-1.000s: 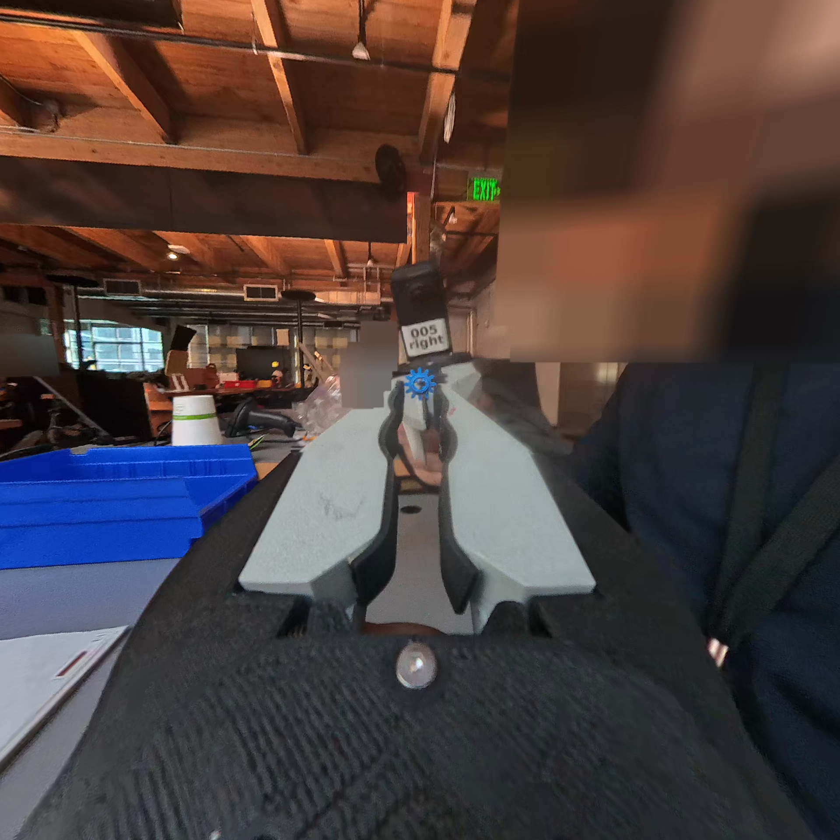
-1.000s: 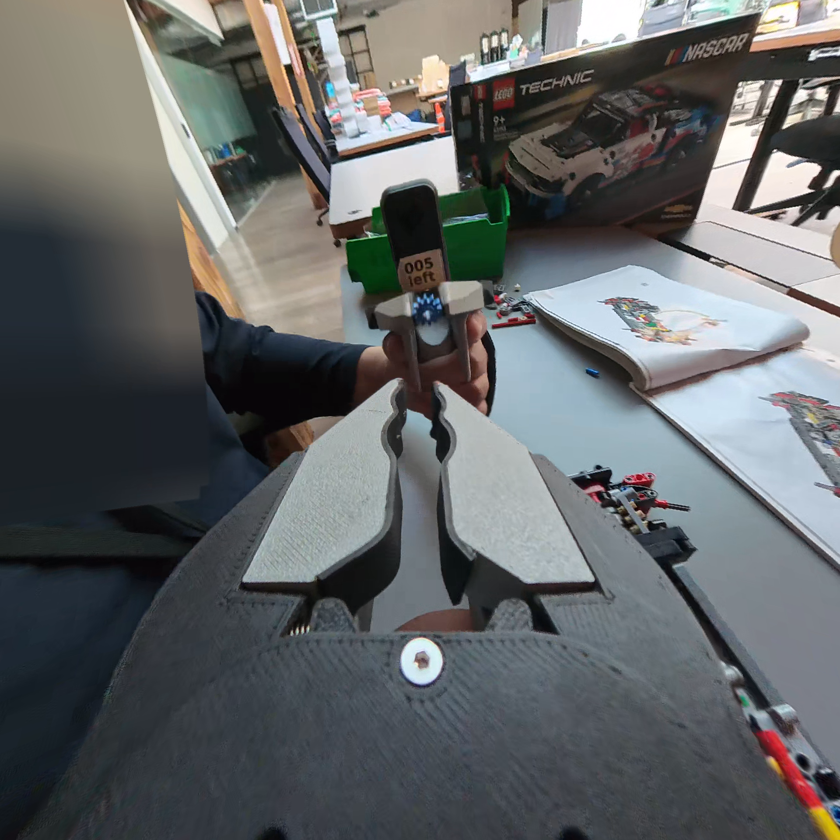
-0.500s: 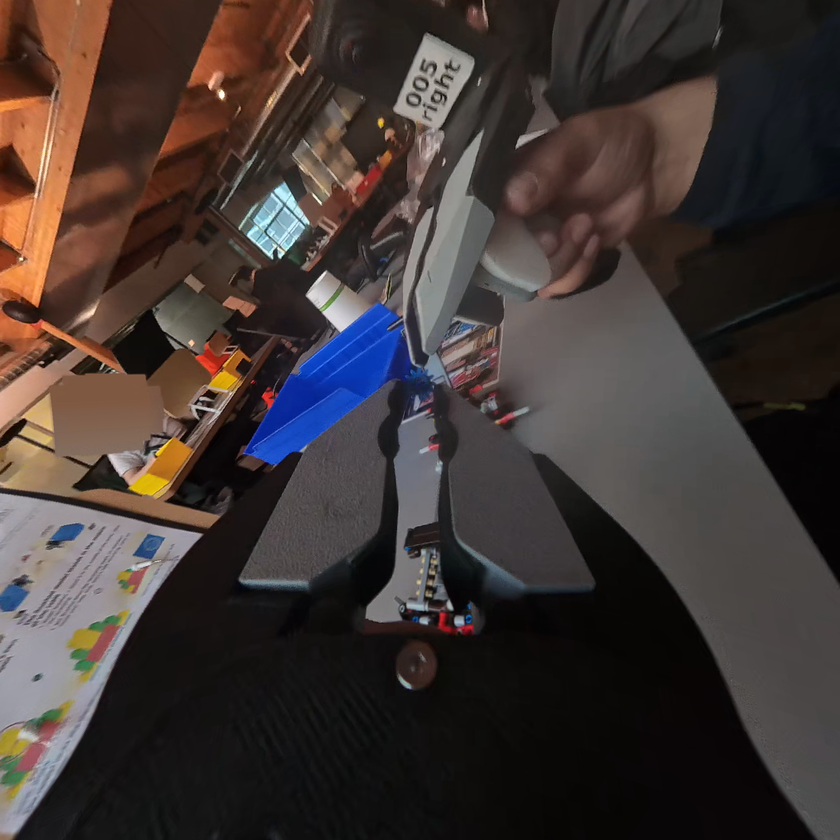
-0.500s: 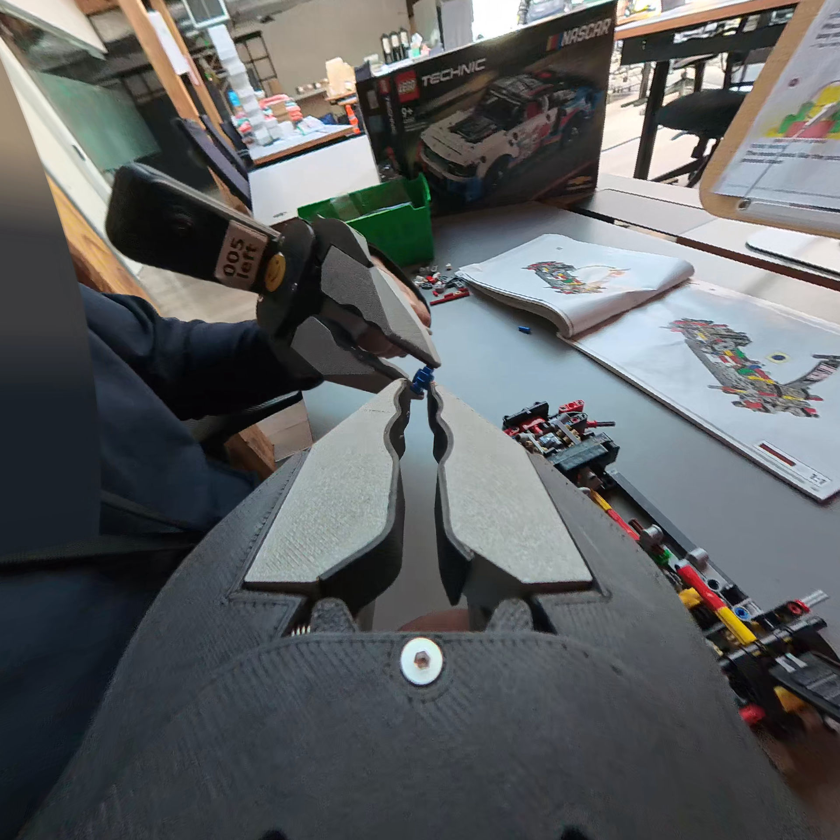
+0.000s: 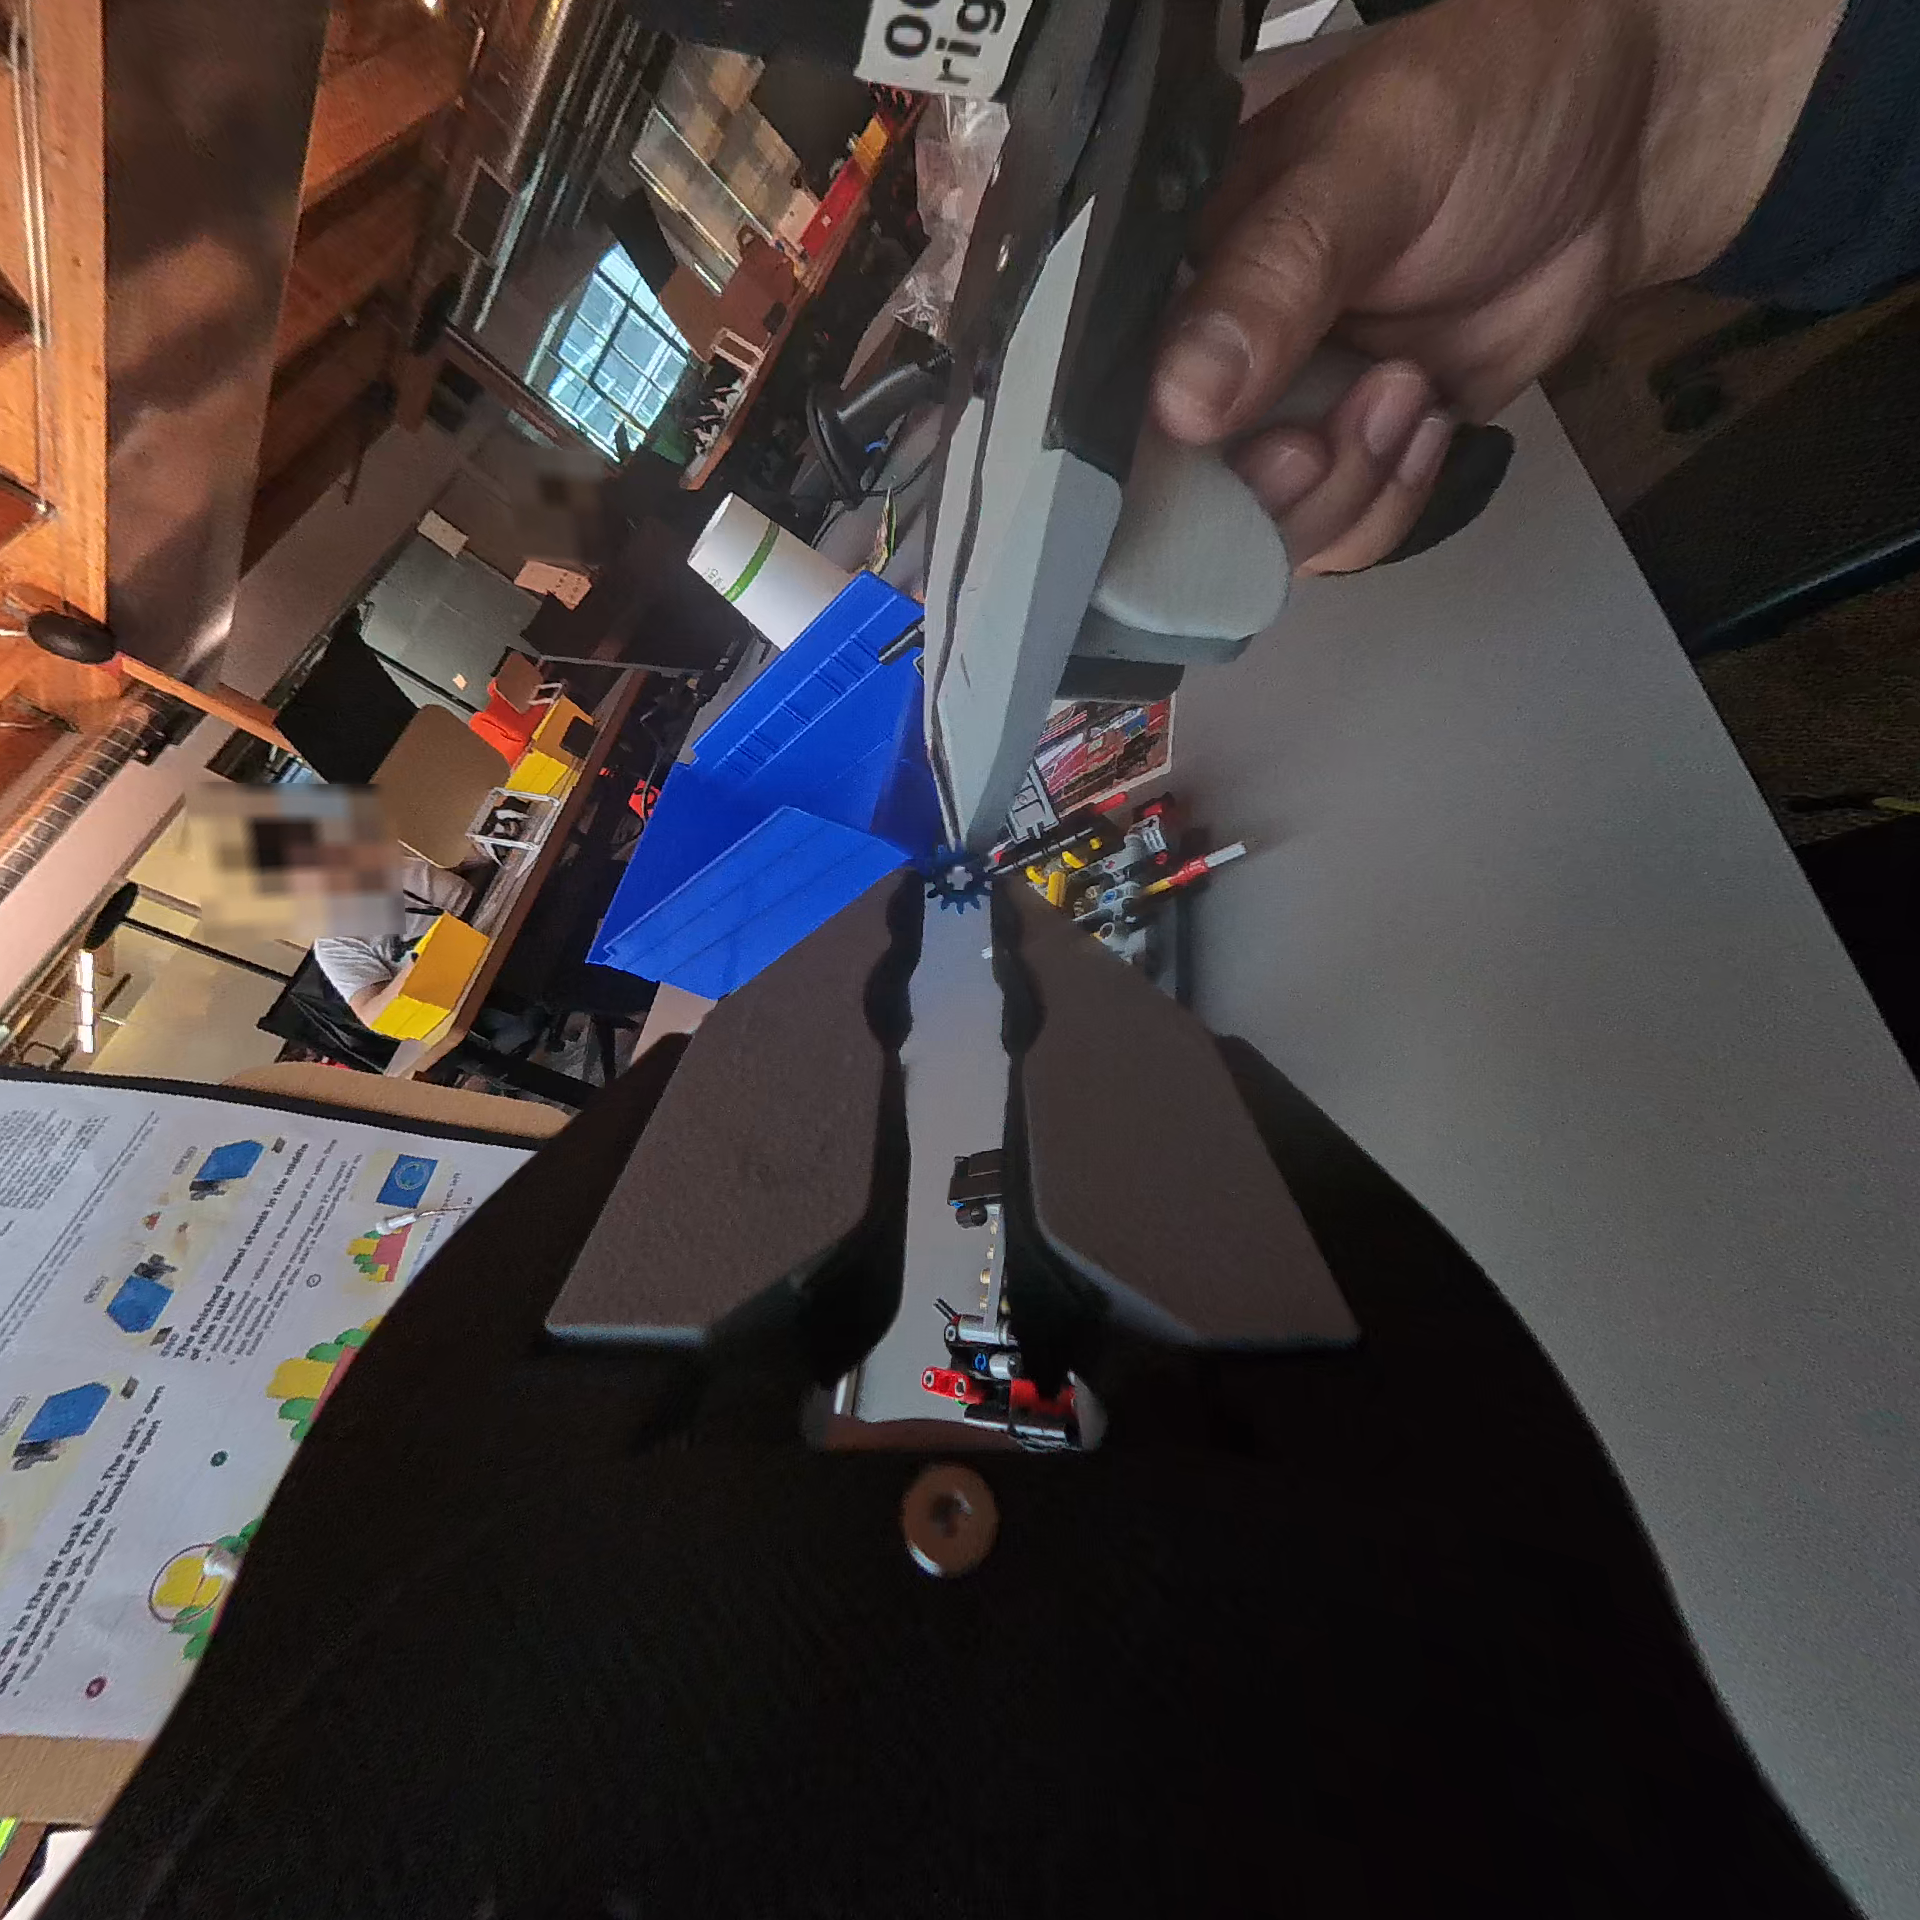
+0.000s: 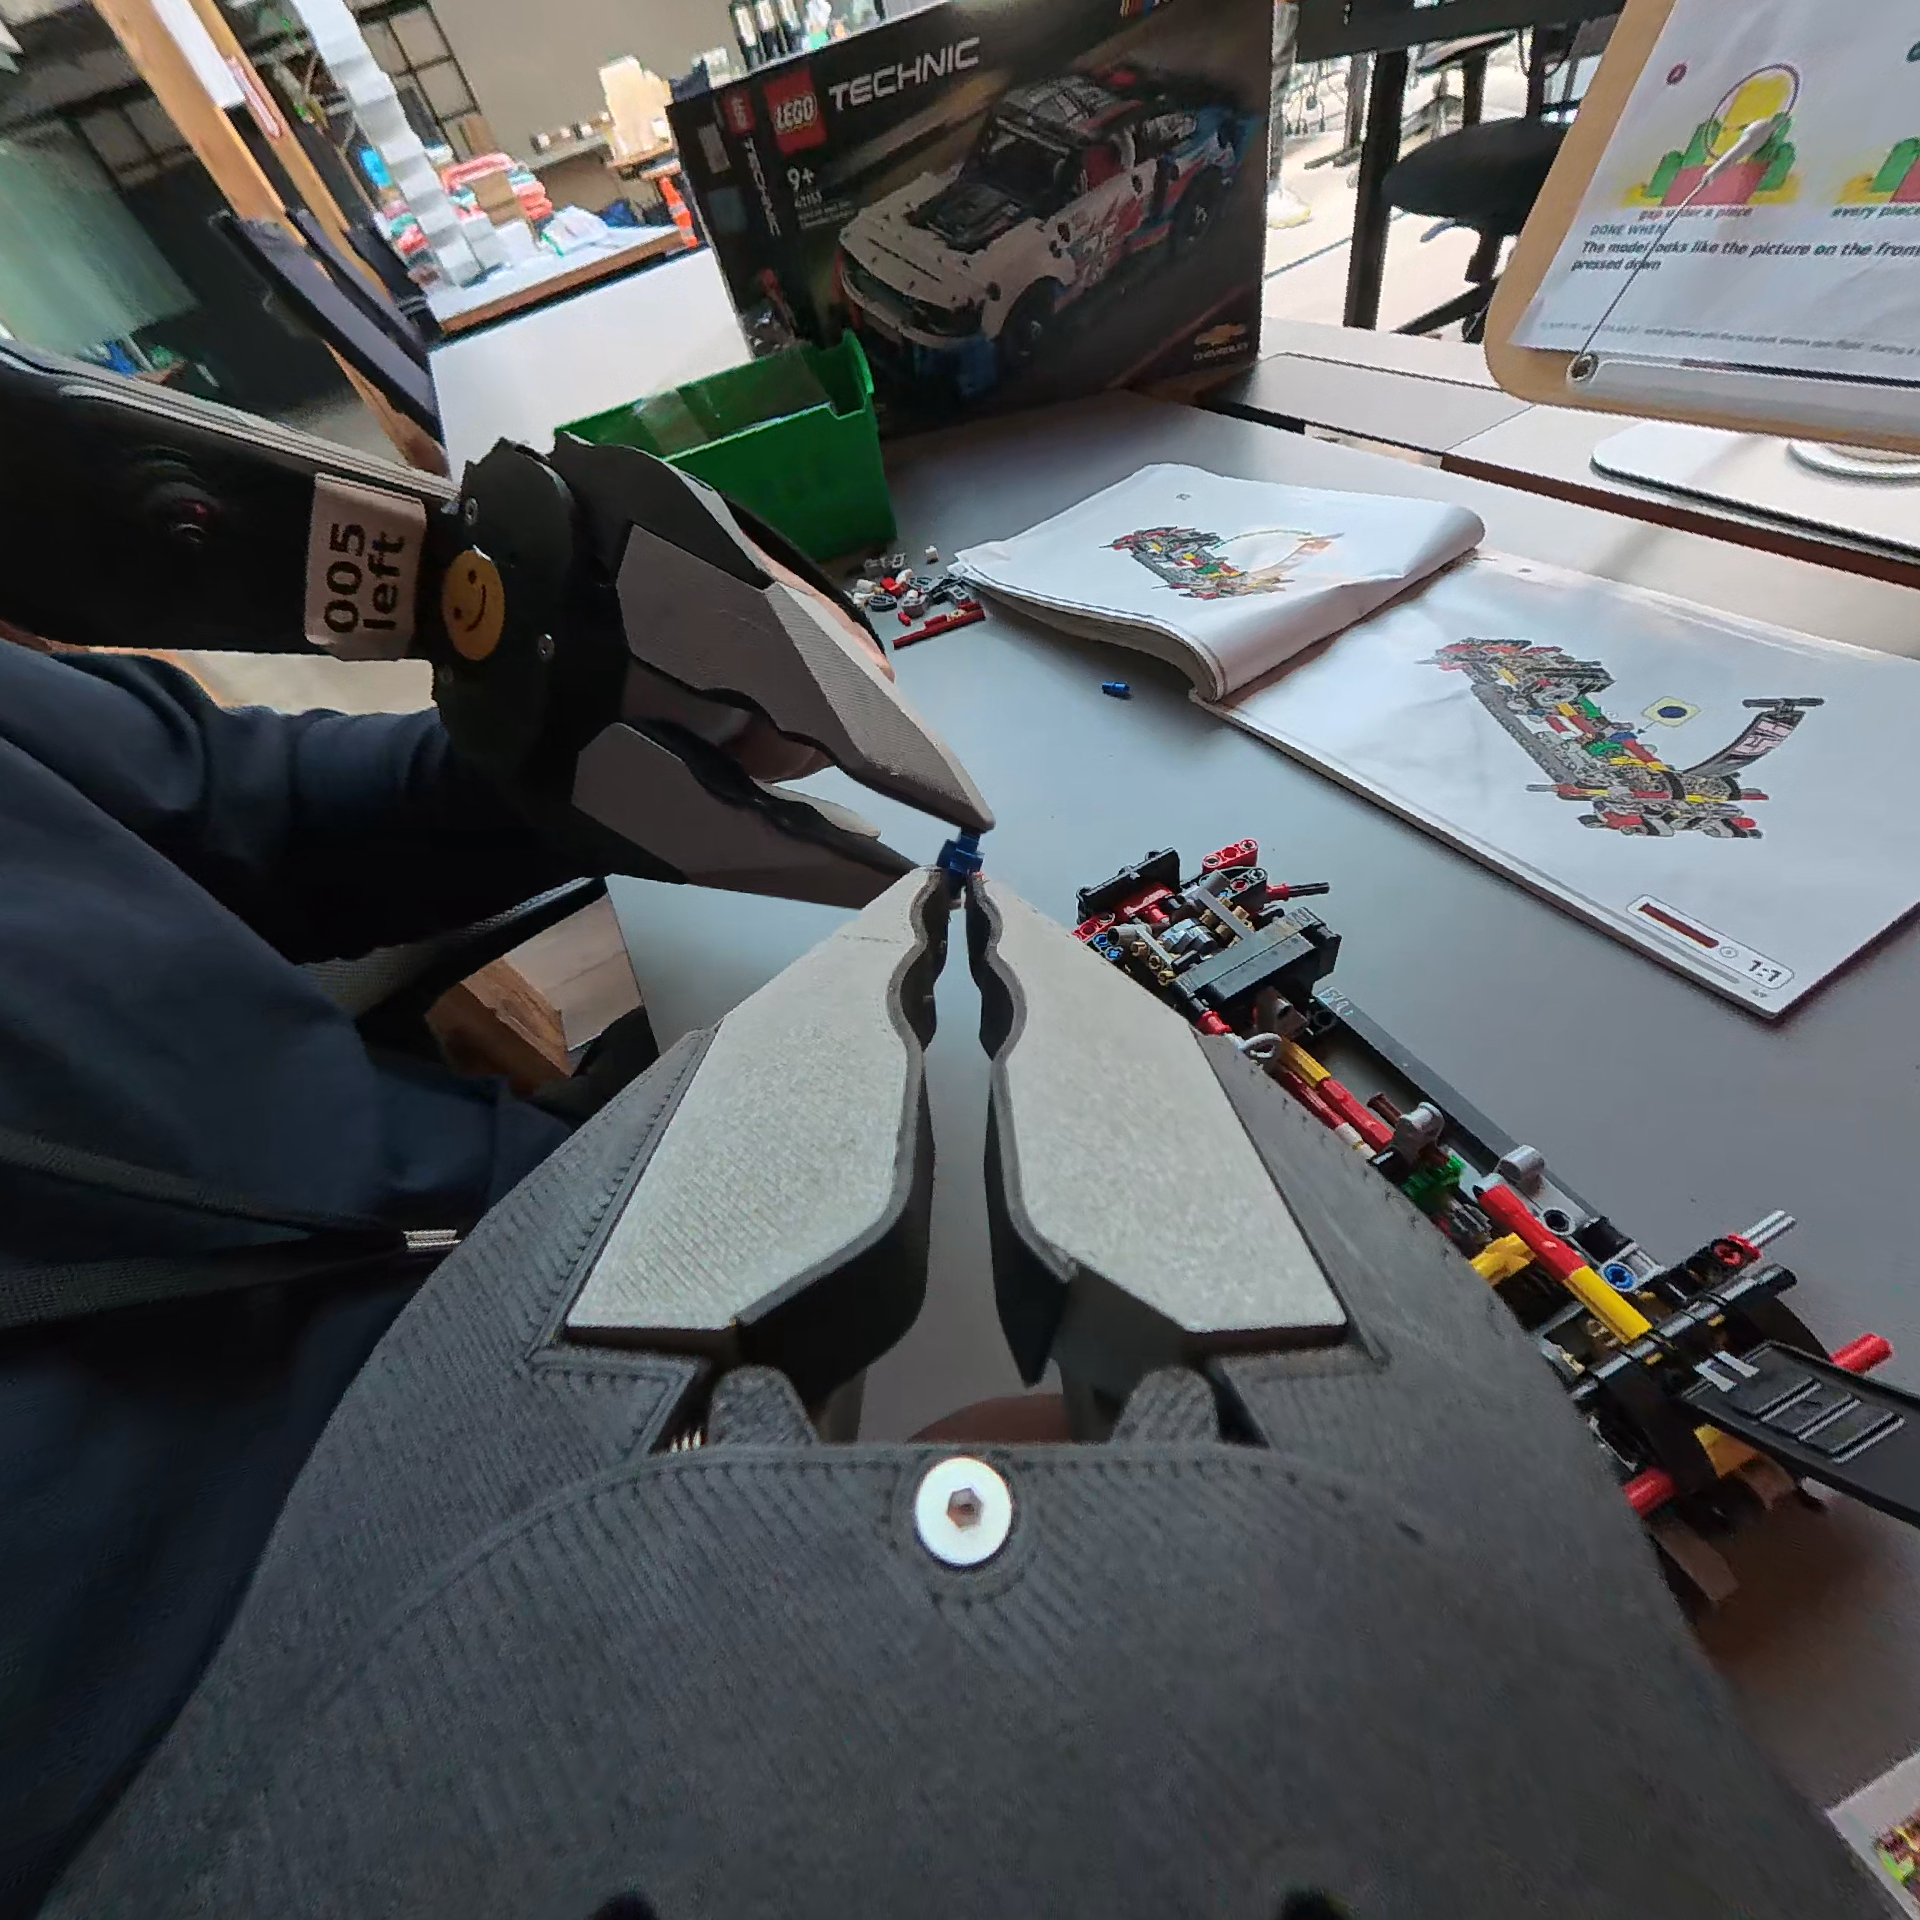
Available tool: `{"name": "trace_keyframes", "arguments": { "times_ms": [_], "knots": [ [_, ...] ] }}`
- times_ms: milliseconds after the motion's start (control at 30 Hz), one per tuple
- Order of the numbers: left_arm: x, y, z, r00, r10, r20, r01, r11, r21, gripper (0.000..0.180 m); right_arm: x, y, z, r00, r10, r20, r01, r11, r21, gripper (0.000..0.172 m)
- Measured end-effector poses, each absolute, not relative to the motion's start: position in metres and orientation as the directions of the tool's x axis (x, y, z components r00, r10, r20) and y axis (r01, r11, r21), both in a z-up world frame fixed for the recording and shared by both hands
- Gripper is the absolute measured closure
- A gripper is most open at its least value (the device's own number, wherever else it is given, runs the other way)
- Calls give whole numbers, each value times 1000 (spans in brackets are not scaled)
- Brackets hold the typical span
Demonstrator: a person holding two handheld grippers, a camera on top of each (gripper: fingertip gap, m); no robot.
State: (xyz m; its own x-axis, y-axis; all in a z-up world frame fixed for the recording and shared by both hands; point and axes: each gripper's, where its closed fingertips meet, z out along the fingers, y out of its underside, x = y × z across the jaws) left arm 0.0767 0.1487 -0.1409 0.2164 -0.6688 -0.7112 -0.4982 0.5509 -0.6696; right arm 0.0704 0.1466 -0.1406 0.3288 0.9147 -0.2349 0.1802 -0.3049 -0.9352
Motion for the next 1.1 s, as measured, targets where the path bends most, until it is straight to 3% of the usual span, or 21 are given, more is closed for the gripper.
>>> {"name": "trace_keyframes", "arguments": {
  "times_ms": [300, 633, 867, 1000, 1100],
  "knots": [
    [78, 152, -144, 226, -684, -694, -514, 521, -681, 170, 72, 150, -142, 311, 897, -315, 132, -368, -920, 172],
    [80, 157, -148, 301, -761, -574, -480, 400, -781, 171, 74, 155, -145, 309, 868, -389, 76, -430, -899, 172],
    [76, 154, -165, 239, -897, -373, -435, 244, -867, 171, 114, 153, -142, 381, 922, 63, 328, -71, -942, 167],
    [84, 141, -167, 184, -942, -282, -373, 199, -906, 171, 112, 135, -152, 319, 922, 219, 426, 67, -902, 163],
    [91, 139, -178, 146, -937, -318, -431, 229, -873, 171, 103, 129, -163, 289, 910, 296, 473, 133, -871, 166]
  ]
}}
